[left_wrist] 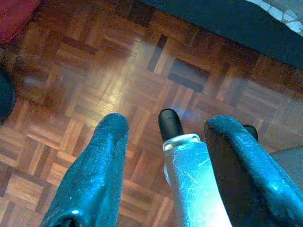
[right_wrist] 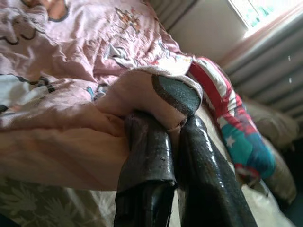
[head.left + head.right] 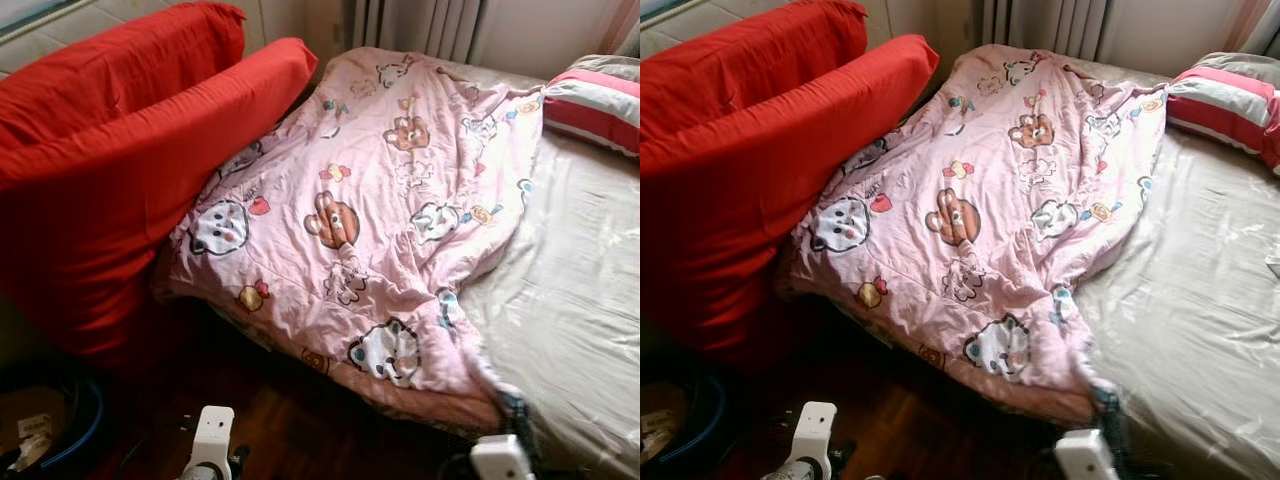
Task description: Clean up the room
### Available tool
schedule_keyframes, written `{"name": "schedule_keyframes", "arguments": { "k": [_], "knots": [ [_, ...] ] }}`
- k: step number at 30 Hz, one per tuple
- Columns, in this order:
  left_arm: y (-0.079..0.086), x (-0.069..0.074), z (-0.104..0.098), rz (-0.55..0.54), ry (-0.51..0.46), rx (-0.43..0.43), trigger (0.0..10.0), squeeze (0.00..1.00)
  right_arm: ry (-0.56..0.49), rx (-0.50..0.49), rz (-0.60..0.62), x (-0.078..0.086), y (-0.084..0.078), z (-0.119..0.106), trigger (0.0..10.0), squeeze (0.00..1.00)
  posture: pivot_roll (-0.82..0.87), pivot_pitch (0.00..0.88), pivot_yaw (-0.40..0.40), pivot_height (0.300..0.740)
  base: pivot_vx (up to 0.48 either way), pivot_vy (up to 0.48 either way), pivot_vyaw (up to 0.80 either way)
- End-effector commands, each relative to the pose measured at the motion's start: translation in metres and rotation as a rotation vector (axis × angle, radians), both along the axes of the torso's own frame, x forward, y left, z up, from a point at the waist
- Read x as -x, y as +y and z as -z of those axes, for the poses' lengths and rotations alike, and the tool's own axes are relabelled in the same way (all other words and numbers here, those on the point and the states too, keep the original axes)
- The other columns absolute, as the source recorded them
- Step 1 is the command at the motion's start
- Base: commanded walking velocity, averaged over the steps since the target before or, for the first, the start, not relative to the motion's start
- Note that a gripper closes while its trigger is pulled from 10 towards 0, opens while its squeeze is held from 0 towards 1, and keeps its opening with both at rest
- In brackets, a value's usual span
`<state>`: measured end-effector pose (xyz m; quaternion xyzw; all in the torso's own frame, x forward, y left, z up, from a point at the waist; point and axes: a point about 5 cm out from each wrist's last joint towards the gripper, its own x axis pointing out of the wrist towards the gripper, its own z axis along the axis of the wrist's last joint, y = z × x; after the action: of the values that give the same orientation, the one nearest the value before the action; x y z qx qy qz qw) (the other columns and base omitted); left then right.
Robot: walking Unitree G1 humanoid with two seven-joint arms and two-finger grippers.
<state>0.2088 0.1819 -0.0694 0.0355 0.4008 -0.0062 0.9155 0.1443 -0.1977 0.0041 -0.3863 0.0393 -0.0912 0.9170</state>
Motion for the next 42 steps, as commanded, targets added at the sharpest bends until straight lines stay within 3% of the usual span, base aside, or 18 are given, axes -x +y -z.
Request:
{"name": "schedule_keyframes", "arguments": {
  "k": [1,4,7,8,11,14,18,23,29,31,32,33,34,35,36,37,40,42],
  "knots": [
    [0.002,0.008,0.005,0.009,0.034,-0.015,10.0,0.00,0.028,0.037,-0.031,0.005,0.002,-0.002,10.0,0.00,-0.12,0.140,0.001,0.740,0.000,0.000,0.00],
    [0.001,0.008,0.005,0.008,0.035,-0.014,10.0,0.00,0.061,0.059,0.018,0.013,0.001,-0.004,10.0,0.00,-0.12,0.138,-0.006,0.740,0.000,0.000,0.00],
    [0.000,0.008,0.005,0.006,0.034,-0.012,10.0,0.00,0.155,-0.096,0.300,0.030,-0.015,0.004,10.0,0.00,-0.12,0.140,-0.009,0.740,0.000,0.000,0.00],
    [0.000,0.008,0.005,0.005,0.034,-0.011,10.0,0.00,0.227,-0.255,0.511,0.042,-0.028,0.018,10.0,0.00,-0.12,0.139,-0.010,0.740,0.000,0.000,0.00],
    [0.000,0.008,0.005,0.005,0.035,-0.010,10.0,0.00,0.354,-0.539,0.732,0.060,-0.033,0.048,10.0,0.00,-0.13,0.139,-0.010,0.740,0.000,0.000,0.00],
    [0.000,0.009,0.005,0.006,0.037,-0.010,10.0,0.00,0.480,-0.626,0.632,0.057,-0.023,0.066,10.0,0.00,-0.12,0.141,-0.009,0.740,0.000,0.000,0.00],
    [0.000,0.009,0.005,0.007,0.038,-0.013,10.0,0.00,0.477,-0.739,0.520,0.042,-0.013,0.069,10.0,0.00,-0.12,0.139,-0.005,0.740,0.000,0.000,0.00],
    [0.002,0.010,0.006,0.017,0.046,-0.023,10.0,0.00,0.600,-0.846,0.433,0.034,-0.001,0.084,10.0,0.00,-0.11,0.138,-0.002,0.740,0.000,0.000,0.00],
    [0.002,0.011,0.006,0.021,0.048,-0.026,10.0,0.00,0.751,-0.791,0.478,0.054,0.002,0.100,10.0,0.00,-0.11,0.136,0.001,0.740,0.000,0.000,0.00],
    [0.002,0.011,0.006,0.022,0.048,-0.026,10.0,0.00,0.752,-0.769,0.463,0.055,0.002,0.100,10.0,0.00,-0.11,0.136,0.001,0.740,0.000,0.000,0.00],
    [0.002,0.011,0.006,0.024,0.049,-0.027,10.0,0.00,0.708,-0.711,0.458,0.054,-0.002,0.097,10.0,0.00,-0.11,0.136,0.001,0.740,0.000,0.000,0.00],
    [0.002,0.011,0.006,0.025,0.048,-0.028,10.0,0.00,0.491,-0.563,0.524,0.047,-0.021,0.083,10.0,0.00,-0.11,0.134,0.001,0.740,0.000,0.000,0.00],
    [0.002,0.011,0.006,0.025,0.048,-0.028,10.0,0.00,0.491,-0.563,0.524,0.047,-0.021,0.083,10.0,0.00,-0.11,0.134,0.001,0.740,0.000,0.000,0.00],
    [0.002,0.011,0.006,0.026,0.048,-0.028,10.0,0.00,0.288,-0.450,0.611,0.043,-0.040,0.063,10.0,0.00,-0.12,0.133,0.002,0.740,0.000,0.000,0.00],
    [0.002,0.011,0.006,0.026,0.048,-0.027,10.0,0.00,0.231,-0.405,0.630,0.043,-0.046,0.056,10.0,0.00,-0.12,0.133,0.002,0.740,0.000,0.000,0.00],
    [0.002,0.011,0.006,0.026,0.048,-0.027,10.0,0.00,0.196,-0.376,0.640,0.042,-0.049,0.051,10.0,0.00,-0.12,0.133,0.002,0.740,0.000,0.000,0.00],
    [0.002,0.011,0.006,0.030,0.049,-0.028,10.0,0.00,0.063,-0.202,0.464,0.023,-0.042,0.021,10.0,0.00,-0.13,0.131,0.002,0.740,0.000,0.000,0.00],
    [0.002,0.011,0.006,0.031,0.049,-0.028,10.0,0.00,0.018,-0.162,0.404,0.016,-0.036,0.010,10.0,0.00,-0.13,0.129,0.000,0.740,0.000,0.000,0.00]
  ]
}}
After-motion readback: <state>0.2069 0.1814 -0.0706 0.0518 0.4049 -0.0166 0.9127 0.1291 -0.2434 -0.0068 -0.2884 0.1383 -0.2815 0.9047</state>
